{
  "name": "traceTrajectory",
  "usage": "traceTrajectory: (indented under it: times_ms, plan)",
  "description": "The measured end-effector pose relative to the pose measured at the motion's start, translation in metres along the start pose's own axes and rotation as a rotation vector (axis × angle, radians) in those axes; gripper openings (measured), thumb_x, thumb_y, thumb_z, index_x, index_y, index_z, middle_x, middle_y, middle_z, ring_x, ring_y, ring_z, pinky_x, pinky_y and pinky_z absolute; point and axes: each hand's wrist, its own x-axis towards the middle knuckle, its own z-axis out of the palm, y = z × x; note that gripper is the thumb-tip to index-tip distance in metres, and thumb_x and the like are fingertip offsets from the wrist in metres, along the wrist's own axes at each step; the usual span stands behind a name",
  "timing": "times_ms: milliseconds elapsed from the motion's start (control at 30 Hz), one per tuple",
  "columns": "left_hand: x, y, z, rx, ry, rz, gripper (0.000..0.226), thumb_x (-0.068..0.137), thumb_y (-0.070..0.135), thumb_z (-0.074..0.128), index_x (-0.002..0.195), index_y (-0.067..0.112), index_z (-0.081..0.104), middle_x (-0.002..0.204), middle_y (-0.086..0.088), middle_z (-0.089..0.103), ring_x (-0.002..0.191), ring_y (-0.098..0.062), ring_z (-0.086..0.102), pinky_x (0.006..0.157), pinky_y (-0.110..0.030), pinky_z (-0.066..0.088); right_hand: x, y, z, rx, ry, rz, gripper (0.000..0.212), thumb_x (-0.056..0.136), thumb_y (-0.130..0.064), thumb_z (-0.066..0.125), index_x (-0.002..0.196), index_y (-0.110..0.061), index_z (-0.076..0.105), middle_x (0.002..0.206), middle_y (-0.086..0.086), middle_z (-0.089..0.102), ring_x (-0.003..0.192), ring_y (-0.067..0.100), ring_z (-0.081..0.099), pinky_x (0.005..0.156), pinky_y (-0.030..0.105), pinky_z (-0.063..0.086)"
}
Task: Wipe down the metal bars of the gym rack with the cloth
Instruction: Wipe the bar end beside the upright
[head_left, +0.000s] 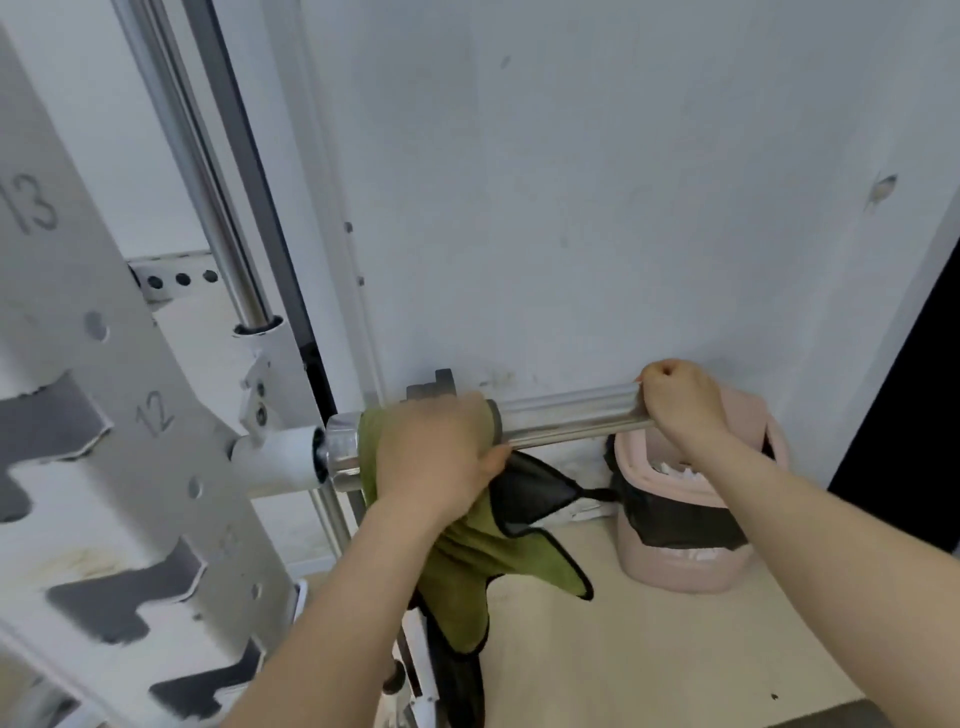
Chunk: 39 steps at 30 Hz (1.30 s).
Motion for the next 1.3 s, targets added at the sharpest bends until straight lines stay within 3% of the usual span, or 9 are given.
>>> traceTrajectory:
  times_ms: [133, 267, 567, 667, 833, 933, 1067, 1200, 1300]
  plan:
    - [-0.013, -0.005, 0.001, 0.18, -0.053, 0.027, 0.102, 0.074, 0.031, 0.071, 0.152, 0.016, 0.007, 0.148, -0.004, 0.033, 0.136, -0.024, 0.031, 0.116, -0.039, 0.013, -0.021, -0.038, 0.006, -0.566, -0.019, -0.468, 0.032, 0.097, -0.026, 0.036, 0.086, -0.012, 0.062, 0.094, 0.008, 0.059, 0.092, 0.032, 0.055, 0.075, 0.038, 0.037]
    - [-0.009, -0.003, 0.01, 0.288, 0.036, 0.001, 0.089, 0.072, 0.027, 0.075, 0.144, 0.015, 0.025, 0.131, -0.005, 0.049, 0.12, -0.024, 0.047, 0.107, -0.035, 0.03, -0.063, -0.065, 0.042, -0.654, -0.128, -0.738, 0.031, 0.097, -0.031, 0.028, 0.076, -0.02, 0.048, 0.073, -0.003, 0.049, 0.073, 0.028, 0.054, 0.068, 0.035, 0.029]
    - [0.037, 0.0, -0.008, 0.116, -0.193, 0.044, 0.037, 0.069, 0.04, 0.067, 0.093, 0.021, 0.047, 0.078, 0.005, 0.054, 0.076, -0.022, 0.058, 0.059, -0.03, 0.036, -0.026, -0.112, 0.041, -0.472, -0.85, -0.205, 0.035, 0.098, -0.028, 0.03, 0.079, -0.01, 0.055, 0.084, 0.014, 0.063, 0.066, 0.032, 0.068, 0.073, 0.039, 0.053]
    - [0.032, 0.029, 0.004, 0.128, -0.02, 0.047, 0.041, 0.075, 0.039, 0.069, 0.105, 0.019, 0.048, 0.097, 0.0, 0.06, 0.089, -0.023, 0.06, 0.065, -0.032, 0.028, -0.024, -0.11, 0.04, -0.563, -0.802, -0.306, 0.038, 0.1, -0.024, 0.03, 0.097, -0.005, 0.063, 0.114, 0.013, 0.063, 0.097, 0.029, 0.06, 0.083, 0.032, 0.046]
    - [0.024, 0.004, -0.014, -0.159, -0.079, 0.055, 0.028, 0.082, 0.041, 0.065, 0.107, 0.03, 0.06, 0.098, 0.005, 0.067, 0.093, -0.022, 0.062, 0.066, -0.032, 0.042, -0.025, -0.109, 0.041, -0.627, -0.771, -0.424, 0.038, 0.102, -0.021, 0.027, 0.069, -0.015, 0.044, 0.092, 0.006, 0.054, 0.089, 0.026, 0.054, 0.077, 0.033, 0.044]
    - [0.002, -0.008, -0.032, -0.377, 0.067, -0.144, 0.028, 0.087, 0.009, 0.049, 0.095, 0.027, 0.07, 0.085, 0.005, 0.068, 0.083, -0.02, 0.06, 0.073, -0.033, 0.049, -0.022, -0.107, 0.043, -0.665, -0.745, -0.42, 0.032, 0.099, -0.021, 0.03, 0.073, -0.012, 0.047, 0.094, 0.008, 0.057, 0.085, 0.027, 0.054, 0.075, 0.034, 0.041]
    - [-0.02, -0.011, -0.049, -0.989, 0.302, -0.529, 0.027, 0.095, 0.026, 0.054, 0.078, 0.01, 0.065, 0.074, -0.005, 0.068, 0.075, -0.022, 0.064, 0.071, -0.036, 0.053, -0.018, -0.1, 0.047, -0.616, -0.62, -0.327, 0.039, 0.092, -0.043, 0.036, 0.073, -0.014, 0.055, 0.086, 0.004, 0.063, 0.082, 0.025, 0.06, 0.068, 0.03, 0.039]
    - [-0.036, 0.001, -0.073, -1.288, 0.342, -0.577, 0.033, 0.092, 0.029, 0.06, 0.081, -0.001, 0.065, 0.079, -0.016, 0.068, 0.076, -0.03, 0.067, 0.074, -0.045, 0.056, -0.028, -0.092, 0.038, -0.08, -0.311, -0.397, 0.034, 0.091, -0.049, 0.051, 0.078, -0.024, 0.069, 0.08, -0.012, 0.069, 0.085, 0.014, 0.063, 0.072, 0.031, 0.045]
    - [-0.041, 0.011, -0.084, -1.378, 0.349, -0.523, 0.033, 0.091, 0.028, 0.063, 0.081, -0.004, 0.064, 0.075, -0.019, 0.067, 0.071, -0.032, 0.067, 0.071, -0.048, 0.056, -0.07, -0.103, 0.012, 0.567, -0.432, -0.358, 0.024, 0.086, -0.049, 0.06, 0.083, -0.027, 0.07, 0.071, -0.021, 0.064, 0.072, -0.001, 0.058, 0.075, 0.03, 0.049]
